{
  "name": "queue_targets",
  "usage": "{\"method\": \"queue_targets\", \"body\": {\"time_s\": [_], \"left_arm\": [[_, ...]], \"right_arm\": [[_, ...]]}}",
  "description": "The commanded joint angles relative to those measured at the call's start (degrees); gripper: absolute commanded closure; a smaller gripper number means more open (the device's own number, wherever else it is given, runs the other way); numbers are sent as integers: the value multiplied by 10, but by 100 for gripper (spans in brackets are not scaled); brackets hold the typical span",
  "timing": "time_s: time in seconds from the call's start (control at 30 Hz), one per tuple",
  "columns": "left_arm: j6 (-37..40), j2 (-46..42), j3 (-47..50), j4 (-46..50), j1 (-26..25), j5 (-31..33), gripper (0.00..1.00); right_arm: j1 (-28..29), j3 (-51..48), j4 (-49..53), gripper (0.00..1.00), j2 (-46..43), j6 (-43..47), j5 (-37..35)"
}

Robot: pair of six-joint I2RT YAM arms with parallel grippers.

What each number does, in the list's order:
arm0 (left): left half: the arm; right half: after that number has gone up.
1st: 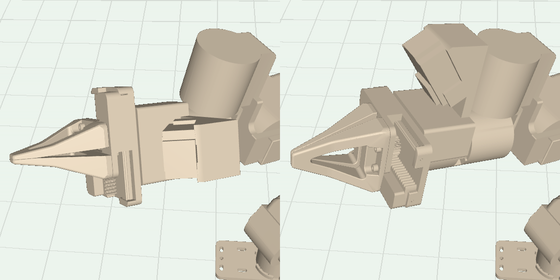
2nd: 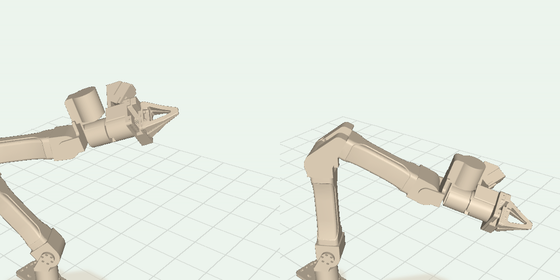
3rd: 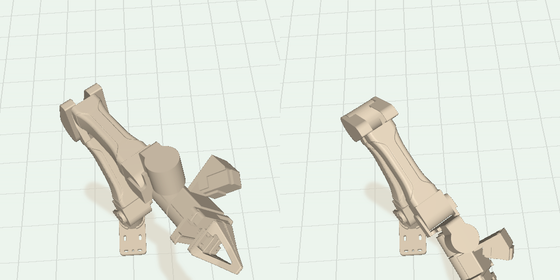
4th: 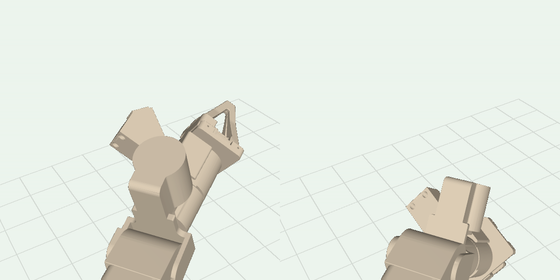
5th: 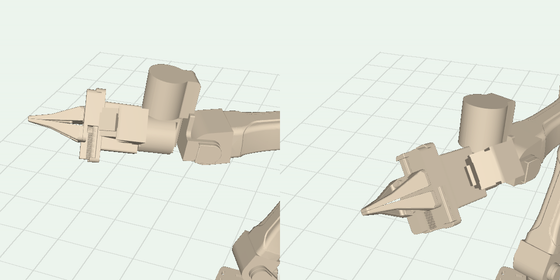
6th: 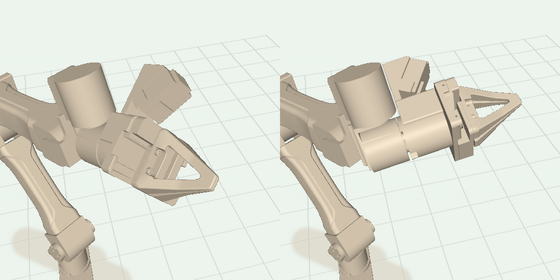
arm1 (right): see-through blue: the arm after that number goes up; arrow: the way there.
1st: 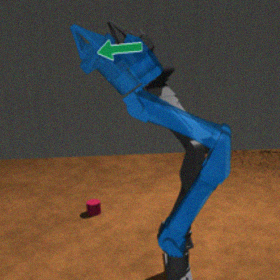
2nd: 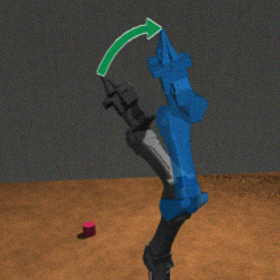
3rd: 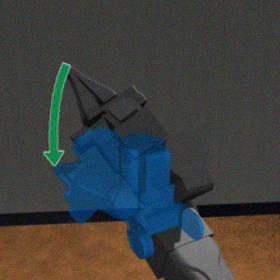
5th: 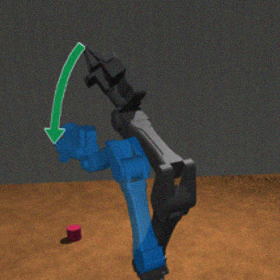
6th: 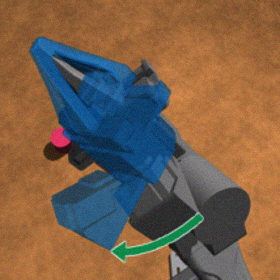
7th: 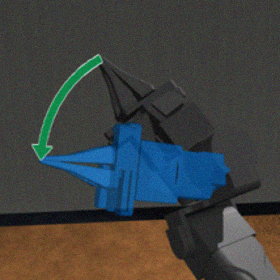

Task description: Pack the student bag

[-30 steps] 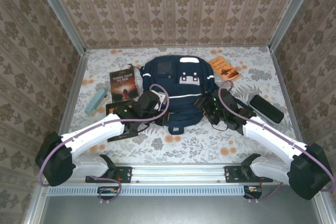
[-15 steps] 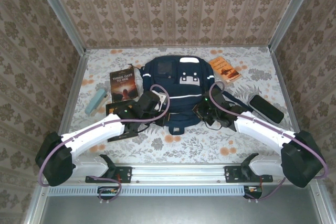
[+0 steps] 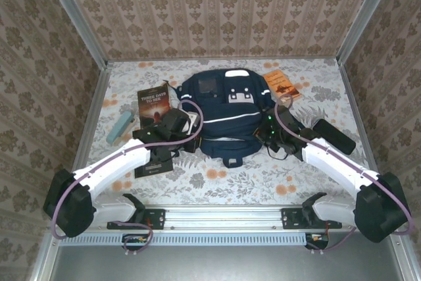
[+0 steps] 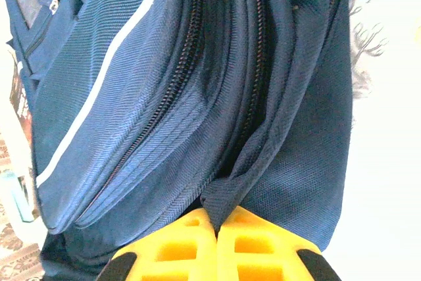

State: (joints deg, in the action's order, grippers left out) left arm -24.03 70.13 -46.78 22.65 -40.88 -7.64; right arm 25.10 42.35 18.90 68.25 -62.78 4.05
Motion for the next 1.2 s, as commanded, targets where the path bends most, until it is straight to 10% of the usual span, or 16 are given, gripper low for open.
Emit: {"method": "queue_targets", "body": {"time_s": [0.0, 0.37, 0.53, 0.63, 0.93, 1.17], "left_arm": [[31, 14, -2, 4, 38, 21, 100], [77, 68, -26, -65, 89, -36, 100], [54, 74, -17, -59, 92, -52, 91], [42, 70, 5, -63, 92, -69, 69], [-24, 32, 60, -68, 108, -67, 39], [-62, 1, 83, -36, 141, -48, 32]], "right_arm": [[-47, 10, 55, 100, 6, 91, -22], [-79, 53, 86, 100, 20, 195, 30], [-74, 59, 116, 54, 4, 194, 26], [-60, 67, 154, 50, -16, 185, 2], [100, 133, 183, 44, 13, 119, -117], [219, 366, 294, 45, 244, 323, -222]]}}
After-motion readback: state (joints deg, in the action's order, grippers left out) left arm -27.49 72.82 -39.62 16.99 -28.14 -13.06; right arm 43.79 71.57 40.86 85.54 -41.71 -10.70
